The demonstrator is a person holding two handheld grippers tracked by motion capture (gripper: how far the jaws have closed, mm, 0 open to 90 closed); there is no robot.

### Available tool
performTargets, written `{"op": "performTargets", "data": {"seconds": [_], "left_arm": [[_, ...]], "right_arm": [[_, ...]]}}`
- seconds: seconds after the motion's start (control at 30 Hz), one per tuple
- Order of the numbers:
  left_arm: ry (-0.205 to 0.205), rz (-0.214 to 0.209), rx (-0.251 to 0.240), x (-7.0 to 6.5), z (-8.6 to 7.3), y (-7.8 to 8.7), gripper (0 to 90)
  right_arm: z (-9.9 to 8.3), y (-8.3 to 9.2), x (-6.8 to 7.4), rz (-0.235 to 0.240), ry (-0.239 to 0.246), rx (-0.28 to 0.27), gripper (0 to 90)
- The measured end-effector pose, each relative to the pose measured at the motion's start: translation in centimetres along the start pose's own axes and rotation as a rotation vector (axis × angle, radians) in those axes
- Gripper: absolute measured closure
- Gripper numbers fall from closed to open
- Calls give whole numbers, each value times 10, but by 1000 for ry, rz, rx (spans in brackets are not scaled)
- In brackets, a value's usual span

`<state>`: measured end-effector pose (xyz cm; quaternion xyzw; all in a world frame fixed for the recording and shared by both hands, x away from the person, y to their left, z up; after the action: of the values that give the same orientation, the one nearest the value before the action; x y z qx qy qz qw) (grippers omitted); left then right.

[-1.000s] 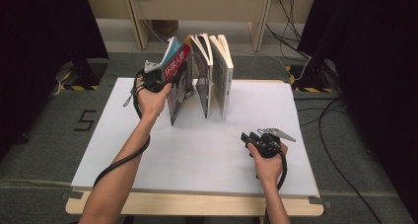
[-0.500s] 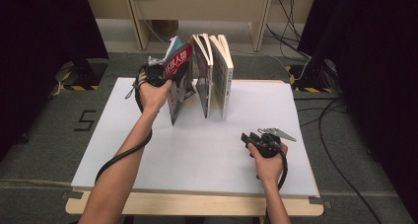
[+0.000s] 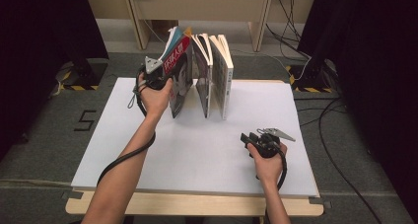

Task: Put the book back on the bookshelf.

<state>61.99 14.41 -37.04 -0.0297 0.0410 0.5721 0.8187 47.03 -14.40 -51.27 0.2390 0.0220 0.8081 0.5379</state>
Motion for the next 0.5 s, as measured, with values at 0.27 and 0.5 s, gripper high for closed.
{"op": "performTargets", "data": {"seconds": [0.27, 0.5], "left_arm": [[4, 21, -8, 3, -17, -8, 861], [-3, 26, 12, 5, -16, -8, 855]], "right_arm": [[0, 0, 0, 2, -3, 1, 575], [0, 0, -1, 4, 6, 1, 575]]}}
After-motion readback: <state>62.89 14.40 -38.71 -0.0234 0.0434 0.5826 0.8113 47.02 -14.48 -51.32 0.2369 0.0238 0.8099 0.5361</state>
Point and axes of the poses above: each handheld gripper's, and its own axes: y roughly backward along the jaws, z roughly out of its top, x roughly to its left, the point moved 9 cm from there along -y, roughly forward along the jaws, and after that the axes turned 12 degrees about -x, right-handed, at the moved point
